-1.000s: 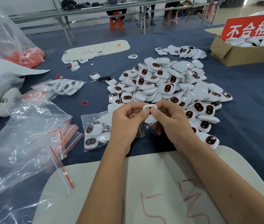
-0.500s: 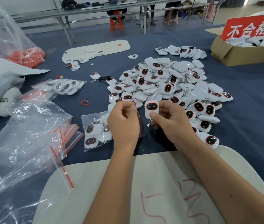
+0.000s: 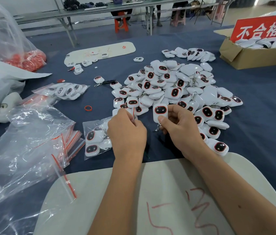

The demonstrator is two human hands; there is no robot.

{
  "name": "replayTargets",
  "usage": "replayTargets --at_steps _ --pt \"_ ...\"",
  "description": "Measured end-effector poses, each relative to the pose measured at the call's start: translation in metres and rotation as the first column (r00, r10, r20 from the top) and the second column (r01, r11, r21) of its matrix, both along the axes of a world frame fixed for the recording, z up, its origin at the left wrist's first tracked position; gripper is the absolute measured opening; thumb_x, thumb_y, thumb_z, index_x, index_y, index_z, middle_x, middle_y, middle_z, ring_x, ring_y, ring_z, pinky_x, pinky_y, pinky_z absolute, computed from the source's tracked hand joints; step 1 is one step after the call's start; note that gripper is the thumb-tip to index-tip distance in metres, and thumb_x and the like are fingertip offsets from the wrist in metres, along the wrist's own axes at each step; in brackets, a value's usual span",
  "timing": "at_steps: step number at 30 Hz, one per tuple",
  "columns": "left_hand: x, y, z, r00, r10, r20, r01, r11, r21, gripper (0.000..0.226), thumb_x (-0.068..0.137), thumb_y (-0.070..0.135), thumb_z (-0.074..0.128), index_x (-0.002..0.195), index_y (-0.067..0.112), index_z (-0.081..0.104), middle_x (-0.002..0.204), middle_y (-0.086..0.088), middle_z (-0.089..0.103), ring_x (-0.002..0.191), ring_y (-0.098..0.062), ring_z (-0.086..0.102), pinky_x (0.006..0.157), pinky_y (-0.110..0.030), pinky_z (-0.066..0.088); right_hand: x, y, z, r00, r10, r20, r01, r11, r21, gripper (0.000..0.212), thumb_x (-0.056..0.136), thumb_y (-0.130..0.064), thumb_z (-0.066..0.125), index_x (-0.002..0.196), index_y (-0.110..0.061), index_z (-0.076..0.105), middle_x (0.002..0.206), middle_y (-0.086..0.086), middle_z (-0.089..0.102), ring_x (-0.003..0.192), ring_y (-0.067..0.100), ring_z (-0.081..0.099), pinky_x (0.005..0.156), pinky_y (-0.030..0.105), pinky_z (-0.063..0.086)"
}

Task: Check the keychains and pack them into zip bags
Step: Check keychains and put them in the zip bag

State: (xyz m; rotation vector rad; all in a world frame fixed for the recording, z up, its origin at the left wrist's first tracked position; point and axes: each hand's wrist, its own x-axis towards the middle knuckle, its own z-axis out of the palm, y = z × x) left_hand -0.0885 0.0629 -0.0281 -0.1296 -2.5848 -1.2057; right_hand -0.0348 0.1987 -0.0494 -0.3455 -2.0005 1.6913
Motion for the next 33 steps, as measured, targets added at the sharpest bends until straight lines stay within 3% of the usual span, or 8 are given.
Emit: replayTargets --at_steps 7,11,14,20,22,26,29,33 --pt "-0.004 -0.006 0.005 0.977 -0.183 0.108 0.159 0.967 0.197 0.02 0.085 0.003 0.064 0.071 0.016 0.072 0.064 0.001 0.071 0.065 -0.017 0.071 0.07 -0.037 0.061 0.004 -0.005 0.006 0.989 0.137 -0.053 -0.139 0.99 -0.03 0.026 0.106 -0.002 0.051 0.116 -0.018 0.069 0.084 -0.001 0.071 0.075 0.017 0.07 0.072 0.028 0.061" --pt "-0.005 -0.01 0.008 0.936 -0.317 0.152 0.255 0.91 0.327 0.019 0.089 0.001 0.064 0.075 0.011 0.071 0.059 -0.001 0.07 0.05 -0.013 0.067 0.052 -0.026 0.053 0.006 -0.009 0.005 0.99 0.137 -0.015 -0.134 0.985 0.112 0.02 0.102 -0.005 0.059 0.115 -0.02 0.061 0.084 0.001 0.07 0.06 0.023 0.065 0.058 0.036 0.054" --pt "-0.008 -0.012 0.009 0.949 -0.309 0.067 0.279 0.918 0.284 0.019 0.085 0.004 0.065 0.071 0.016 0.07 0.059 0.0 0.068 0.056 -0.018 0.067 0.056 -0.03 0.054 0.005 -0.008 0.004 0.997 0.073 0.015 -0.074 0.971 0.226 0.018 0.097 -0.006 0.065 0.105 -0.022 0.066 0.074 0.002 0.068 0.059 0.033 0.056 0.058 0.037 0.046" --pt "-0.007 -0.015 0.009 0.925 -0.358 -0.125 0.373 0.918 0.13 0.021 0.08 0.006 0.07 0.069 0.024 0.067 0.063 0.01 0.066 0.061 -0.006 0.062 0.057 -0.012 0.046 0.005 -0.014 0.005 0.996 0.084 0.022 -0.084 0.881 0.465 0.019 0.092 -0.003 0.063 0.102 -0.011 0.077 0.068 -0.009 0.061 0.067 0.007 0.052 0.068 0.029 0.043" --pt "-0.007 -0.015 0.009 0.921 -0.361 -0.147 0.379 0.916 0.128 0.021 0.08 0.007 0.071 0.07 0.025 0.067 0.065 0.01 0.066 0.062 -0.008 0.062 0.057 -0.012 0.046 0.004 -0.014 0.002 1.0 0.023 0.008 -0.024 0.911 0.411 0.015 0.093 -0.007 0.071 0.107 -0.012 0.073 0.065 -0.013 0.057 0.062 0.008 0.053 0.07 0.026 0.05" --pt "-0.006 -0.015 0.011 0.919 -0.353 -0.178 0.383 0.906 0.179 0.021 0.081 0.005 0.071 0.071 0.024 0.069 0.068 0.012 0.067 0.06 -0.008 0.063 0.057 -0.013 0.048 0.007 -0.014 0.003 0.995 0.049 -0.089 -0.021 0.955 0.296 0.017 0.089 -0.01 0.081 0.104 -0.013 0.073 0.078 0.003 0.07 0.067 0.021 0.062 0.066 0.029 0.055" --pt "-0.004 -0.013 0.014 0.92 -0.335 -0.202 0.378 0.893 0.244 0.018 0.082 0.004 0.072 0.074 0.019 0.07 0.066 0.009 0.067 0.058 -0.007 0.061 0.057 -0.015 0.049 0.009 -0.015 0.005 0.983 0.147 -0.113 -0.115 0.962 0.248 0.025 0.091 -0.004 0.077 0.114 -0.012 0.07 0.082 -0.003 0.074 0.058 0.014 0.064 0.063 0.024 0.053" --pt "-0.003 -0.013 0.017 0.932 -0.283 -0.226 0.345 0.883 0.317 0.015 0.083 0.004 0.073 0.077 0.018 0.07 0.066 0.009 0.067 0.059 -0.005 0.06 0.059 -0.015 0.05 0.013 -0.019 0.009 0.958 0.277 -0.074 -0.264 0.952 0.154 0.025 0.097 0.006 0.063 0.112 -0.014 0.063 0.095 -0.002 0.079 0.051 0.025 0.068 0.059 0.029 0.055"
